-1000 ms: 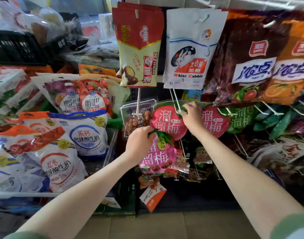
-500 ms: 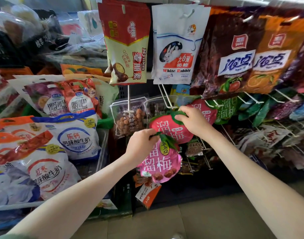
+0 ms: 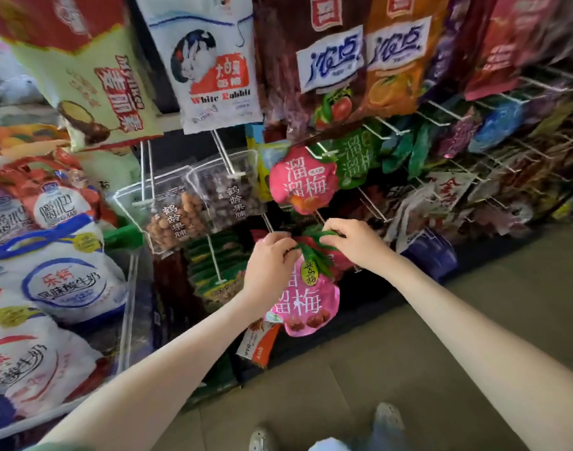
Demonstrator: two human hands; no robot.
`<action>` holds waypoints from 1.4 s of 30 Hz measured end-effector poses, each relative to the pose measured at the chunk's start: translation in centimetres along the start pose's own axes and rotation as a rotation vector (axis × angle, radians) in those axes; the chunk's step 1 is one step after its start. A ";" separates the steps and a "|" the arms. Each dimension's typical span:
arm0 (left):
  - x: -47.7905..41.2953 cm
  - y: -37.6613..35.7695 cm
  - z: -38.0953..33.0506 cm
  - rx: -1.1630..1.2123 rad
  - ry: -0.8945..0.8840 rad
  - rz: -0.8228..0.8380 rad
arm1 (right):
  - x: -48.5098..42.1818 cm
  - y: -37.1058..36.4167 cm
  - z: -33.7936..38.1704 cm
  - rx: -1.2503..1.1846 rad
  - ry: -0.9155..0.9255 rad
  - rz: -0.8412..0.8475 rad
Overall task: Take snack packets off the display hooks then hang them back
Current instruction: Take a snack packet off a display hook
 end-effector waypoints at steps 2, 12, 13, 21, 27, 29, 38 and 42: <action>-1.0 -2.5 -2.2 -0.012 -0.005 0.011 | 1.0 1.8 -2.7 -0.007 -0.020 -0.005; -6.2 -21.5 -18.1 -0.015 -0.044 0.108 | 7.2 14.5 -21.4 0.199 -0.098 0.061; -6.9 -23.4 -19.8 -0.012 -0.055 0.121 | 7.6 16.3 -23.3 0.231 -0.090 0.008; -10.5 -36.5 -30.5 0.040 -0.136 0.259 | 11.0 26.4 -36.6 0.289 -0.203 -0.219; -15.7 -46.4 -35.3 0.172 -0.081 0.446 | 10.9 31.9 -47.8 0.255 -0.364 -0.281; -17.9 -51.3 -36.8 0.076 -0.141 0.536 | 10.7 33.5 -52.4 0.246 -0.399 -0.264; -23.2 -77.7 -38.1 -0.309 -0.404 0.981 | 12.9 35.4 -76.4 0.157 -0.528 -0.139; -22.6 -88.1 -35.8 -0.256 -0.367 1.097 | 14.4 32.6 -86.6 0.152 -0.563 -0.084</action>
Point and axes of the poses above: each hand's wrist, its own x-axis away from the middle knuckle, its own y-axis out of the back of the hand, z = x × y, the point moved 7 cm from there along -x, towards the middle knuckle, and after that the axes turned 6 degrees about y, right-handed, at the moved point
